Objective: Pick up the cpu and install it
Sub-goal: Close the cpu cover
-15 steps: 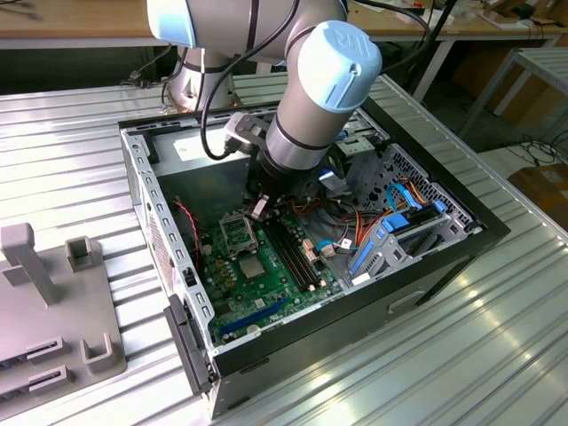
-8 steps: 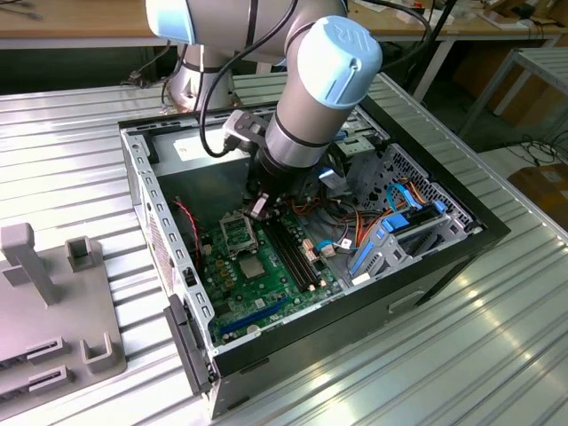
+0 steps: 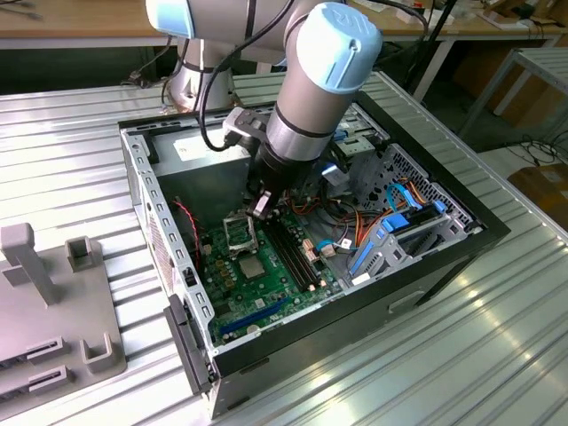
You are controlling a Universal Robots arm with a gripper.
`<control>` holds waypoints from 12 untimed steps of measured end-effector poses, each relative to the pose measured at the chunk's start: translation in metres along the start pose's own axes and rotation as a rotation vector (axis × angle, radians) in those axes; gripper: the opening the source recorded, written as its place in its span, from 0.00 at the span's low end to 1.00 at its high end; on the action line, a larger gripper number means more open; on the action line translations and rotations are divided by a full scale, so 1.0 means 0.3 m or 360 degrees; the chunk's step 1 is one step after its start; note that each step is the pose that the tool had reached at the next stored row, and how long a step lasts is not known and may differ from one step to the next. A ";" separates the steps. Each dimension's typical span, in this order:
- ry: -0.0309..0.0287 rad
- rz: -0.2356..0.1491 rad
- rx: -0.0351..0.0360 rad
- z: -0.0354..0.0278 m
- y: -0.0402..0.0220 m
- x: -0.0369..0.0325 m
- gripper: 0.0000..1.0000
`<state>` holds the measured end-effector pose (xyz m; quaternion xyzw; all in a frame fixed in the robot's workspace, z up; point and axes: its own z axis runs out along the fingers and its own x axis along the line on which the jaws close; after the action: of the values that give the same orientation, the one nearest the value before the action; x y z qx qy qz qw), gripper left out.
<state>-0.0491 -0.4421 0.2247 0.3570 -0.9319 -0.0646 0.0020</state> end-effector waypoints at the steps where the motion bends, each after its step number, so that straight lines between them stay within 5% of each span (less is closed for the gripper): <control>1: 0.00040 0.0000 0.0003 -0.006 0.001 0.000 0.12; 12: 0.00252 0.0002 0.0025 -0.059 0.007 -0.003 0.12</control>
<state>-0.0491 -0.4420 0.2427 0.3569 -0.9325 -0.0545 0.0067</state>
